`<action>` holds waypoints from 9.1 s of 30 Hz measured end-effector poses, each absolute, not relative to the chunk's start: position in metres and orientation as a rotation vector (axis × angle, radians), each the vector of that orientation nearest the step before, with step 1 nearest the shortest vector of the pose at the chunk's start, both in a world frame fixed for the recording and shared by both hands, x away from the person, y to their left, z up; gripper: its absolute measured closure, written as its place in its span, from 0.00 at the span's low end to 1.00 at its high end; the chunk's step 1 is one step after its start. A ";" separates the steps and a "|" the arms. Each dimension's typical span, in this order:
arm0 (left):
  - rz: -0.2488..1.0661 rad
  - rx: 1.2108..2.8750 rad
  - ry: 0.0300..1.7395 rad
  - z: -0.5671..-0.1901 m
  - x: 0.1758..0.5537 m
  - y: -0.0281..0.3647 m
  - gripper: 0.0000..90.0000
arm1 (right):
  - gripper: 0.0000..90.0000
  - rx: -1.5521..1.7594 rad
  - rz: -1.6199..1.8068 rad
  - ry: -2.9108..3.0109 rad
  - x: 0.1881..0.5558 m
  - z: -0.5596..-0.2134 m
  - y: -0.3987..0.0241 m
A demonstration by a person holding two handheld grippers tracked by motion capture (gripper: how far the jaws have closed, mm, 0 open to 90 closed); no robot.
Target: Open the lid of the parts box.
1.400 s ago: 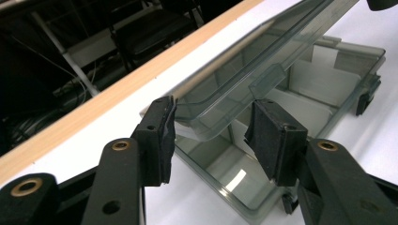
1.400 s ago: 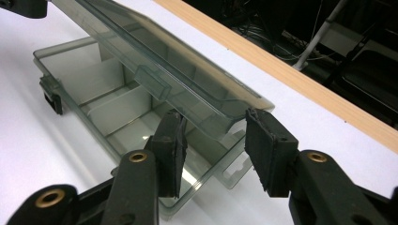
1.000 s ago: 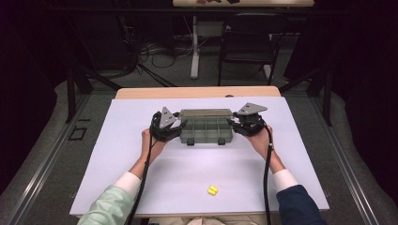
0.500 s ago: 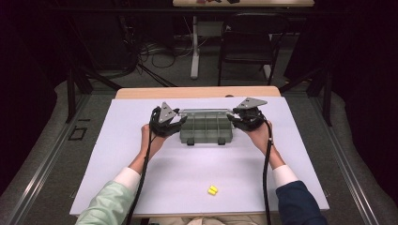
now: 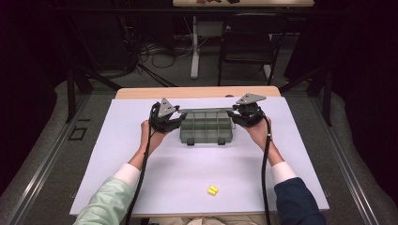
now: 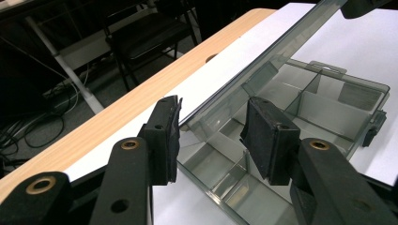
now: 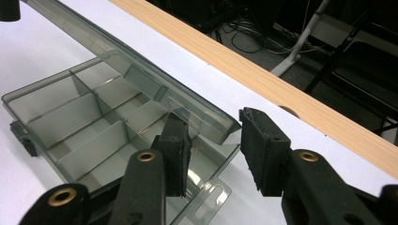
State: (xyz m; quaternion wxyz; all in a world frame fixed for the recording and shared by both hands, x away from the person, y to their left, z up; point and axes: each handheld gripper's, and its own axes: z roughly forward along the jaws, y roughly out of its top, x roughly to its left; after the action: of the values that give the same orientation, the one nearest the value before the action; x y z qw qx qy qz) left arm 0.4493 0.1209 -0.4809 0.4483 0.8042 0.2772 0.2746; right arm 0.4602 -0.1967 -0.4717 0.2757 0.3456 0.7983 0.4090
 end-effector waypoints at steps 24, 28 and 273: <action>0.645 1.988 0.694 -0.469 0.466 0.123 0.63 | 0.75 1.007 1.100 2.108 0.474 -0.469 -0.194; 0.631 1.992 0.690 -0.469 0.469 0.123 0.60 | 0.75 1.034 1.111 2.108 0.475 -0.469 -0.195; 0.566 2.067 0.907 -0.529 0.404 0.184 0.04 | 0.16 1.040 1.203 2.251 0.385 -0.506 -0.224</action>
State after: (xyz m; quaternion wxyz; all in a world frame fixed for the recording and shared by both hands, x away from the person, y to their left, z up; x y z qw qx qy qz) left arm 0.4038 0.1839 -0.5287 0.3960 0.8157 0.3578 0.2232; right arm 0.3854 -0.2235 -0.5065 0.1913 0.3705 0.8016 0.4285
